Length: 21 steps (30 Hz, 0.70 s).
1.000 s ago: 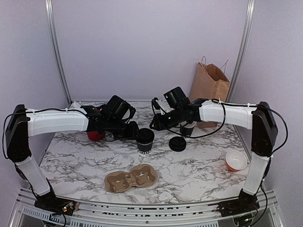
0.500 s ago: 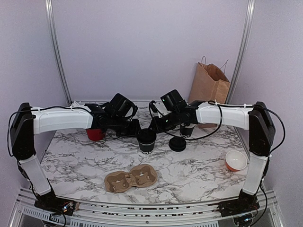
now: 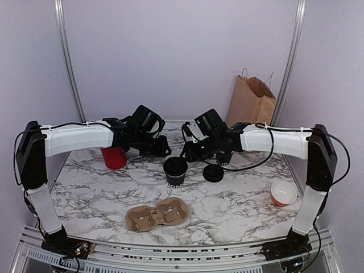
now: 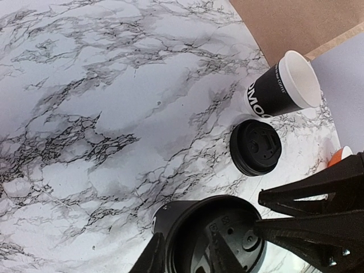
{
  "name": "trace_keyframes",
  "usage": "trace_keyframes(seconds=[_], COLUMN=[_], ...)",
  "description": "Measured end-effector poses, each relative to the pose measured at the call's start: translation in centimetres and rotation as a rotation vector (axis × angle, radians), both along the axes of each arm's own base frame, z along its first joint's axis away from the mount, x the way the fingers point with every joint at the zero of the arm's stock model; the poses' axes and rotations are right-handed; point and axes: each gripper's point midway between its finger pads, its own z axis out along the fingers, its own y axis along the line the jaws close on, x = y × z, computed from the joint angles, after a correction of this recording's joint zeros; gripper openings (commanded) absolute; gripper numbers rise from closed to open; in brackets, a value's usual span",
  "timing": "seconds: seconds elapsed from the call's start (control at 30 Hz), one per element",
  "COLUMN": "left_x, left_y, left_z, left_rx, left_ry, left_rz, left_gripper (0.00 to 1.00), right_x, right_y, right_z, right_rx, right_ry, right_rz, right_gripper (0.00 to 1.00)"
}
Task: Pack the takeout coffee
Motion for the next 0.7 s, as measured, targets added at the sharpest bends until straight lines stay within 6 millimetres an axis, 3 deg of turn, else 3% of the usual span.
trace_keyframes(seconds=[0.13,0.33,0.53,0.7], left_x=[0.2,-0.3,-1.5,-1.8], left_y=[-0.2,0.0,0.6,0.4], left_z=[0.6,0.1,-1.6,-1.8], left_rx=[-0.002,0.007,0.043,0.047], left_ry=[-0.017,-0.005,0.028,0.029], left_rz=[-0.011,-0.022,-0.024,-0.030], left_gripper=[0.37,0.54,0.54,0.53], right_x=[0.0,0.2,0.0,-0.2], right_y=[-0.9,-2.7,-3.6,-3.0], right_z=[1.5,2.3,0.3,0.2], right_rx=[0.014,0.046,0.041,0.068], right_ry=[-0.022,-0.020,0.031,0.046], right_rz=[-0.039,-0.083,-0.091,-0.072], right_gripper=[0.30,0.24,0.22,0.22])
